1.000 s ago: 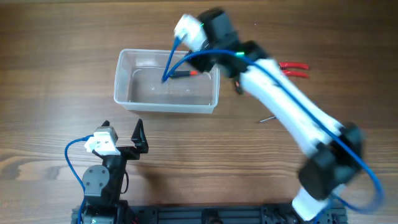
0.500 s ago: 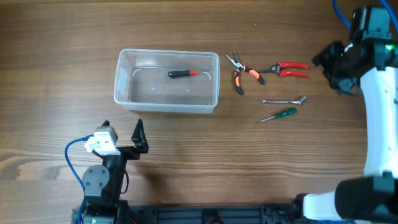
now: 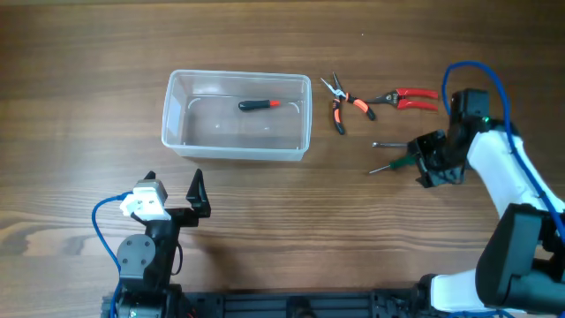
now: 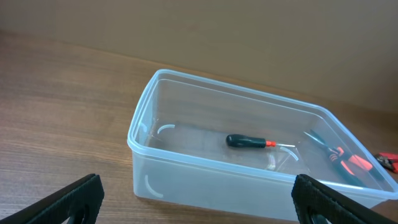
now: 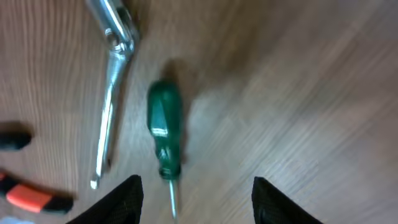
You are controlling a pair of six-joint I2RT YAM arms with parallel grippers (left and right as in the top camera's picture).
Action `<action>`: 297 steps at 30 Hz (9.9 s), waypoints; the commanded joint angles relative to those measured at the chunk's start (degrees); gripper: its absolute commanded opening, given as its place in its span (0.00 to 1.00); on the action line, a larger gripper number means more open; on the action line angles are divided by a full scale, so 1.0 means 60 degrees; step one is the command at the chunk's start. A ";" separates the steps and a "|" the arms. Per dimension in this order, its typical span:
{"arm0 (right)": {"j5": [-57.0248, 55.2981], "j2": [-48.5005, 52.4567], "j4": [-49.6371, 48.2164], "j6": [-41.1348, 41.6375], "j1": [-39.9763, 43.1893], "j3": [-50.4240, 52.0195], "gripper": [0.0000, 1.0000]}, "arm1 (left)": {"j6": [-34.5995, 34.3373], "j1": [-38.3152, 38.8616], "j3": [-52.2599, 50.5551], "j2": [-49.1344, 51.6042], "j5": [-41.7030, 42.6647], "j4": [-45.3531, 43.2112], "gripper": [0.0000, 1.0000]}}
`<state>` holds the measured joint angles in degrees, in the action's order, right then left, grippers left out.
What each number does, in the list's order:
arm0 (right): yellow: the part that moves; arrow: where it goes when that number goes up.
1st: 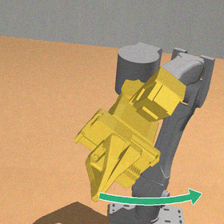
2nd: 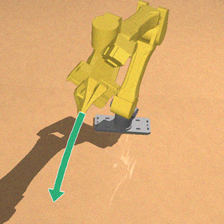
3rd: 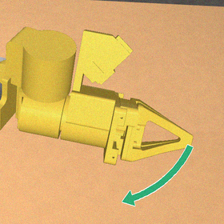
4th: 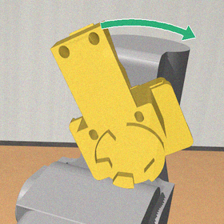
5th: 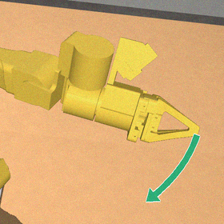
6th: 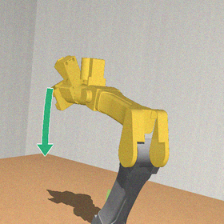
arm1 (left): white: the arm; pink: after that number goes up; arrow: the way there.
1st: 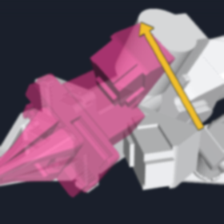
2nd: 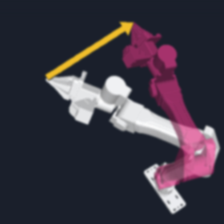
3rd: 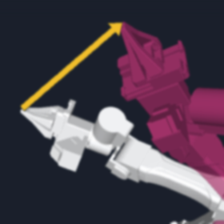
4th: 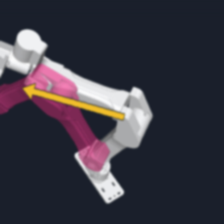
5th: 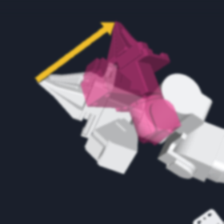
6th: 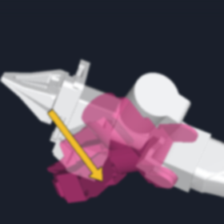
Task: Pack container
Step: 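Grasp the silver socket wrench with the right gripper, then lower the wrench into the container and release it, then grasp the red-handled pruning shears with the right gripper, then place the pruning shears into the container and open the gripper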
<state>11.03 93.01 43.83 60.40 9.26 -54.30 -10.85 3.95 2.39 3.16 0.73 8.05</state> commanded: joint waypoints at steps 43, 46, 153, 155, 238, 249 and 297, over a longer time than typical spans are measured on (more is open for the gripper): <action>0.3115 -0.2481 -0.5384 -0.6499 -0.3993 -0.2124 0.04 | -0.0084 -0.0055 -0.0040 -0.0015 -0.0025 0.0011 1.00; 0.2663 -0.2404 -0.5366 -0.6878 -0.4867 -0.2127 0.04 | -0.0084 -0.0055 -0.0040 -0.0015 -0.0025 0.0011 1.00; -0.2488 0.0903 -0.2324 -1.2797 -0.6550 -0.6921 0.70 | -0.0084 -0.0055 -0.0040 -0.0015 -0.0025 0.0011 1.00; -0.3177 0.0401 -0.2346 -1.2149 -0.6003 -0.6925 0.71 | -0.0084 -0.0055 -0.0040 -0.0015 -0.0025 0.0011 1.00; 0.0255 0.5166 0.0160 0.0109 0.0459 -0.6597 0.05 | -0.0084 -0.0055 -0.0040 -0.0015 -0.0025 0.0011 1.00; 0.2892 0.1188 -0.2448 -0.7519 -0.1381 -0.6608 0.04 | -0.0084 -0.0055 -0.0040 -0.0015 -0.0025 0.0011 1.00; -0.2962 0.0576 -0.1690 -1.0229 -0.5439 -0.7599 0.85 | -0.0084 -0.0055 -0.0044 -0.0015 -0.0025 0.0011 1.00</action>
<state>0.38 101.54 31.18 -21.43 -32.12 -98.24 -10.85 3.95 2.39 3.16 0.73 8.08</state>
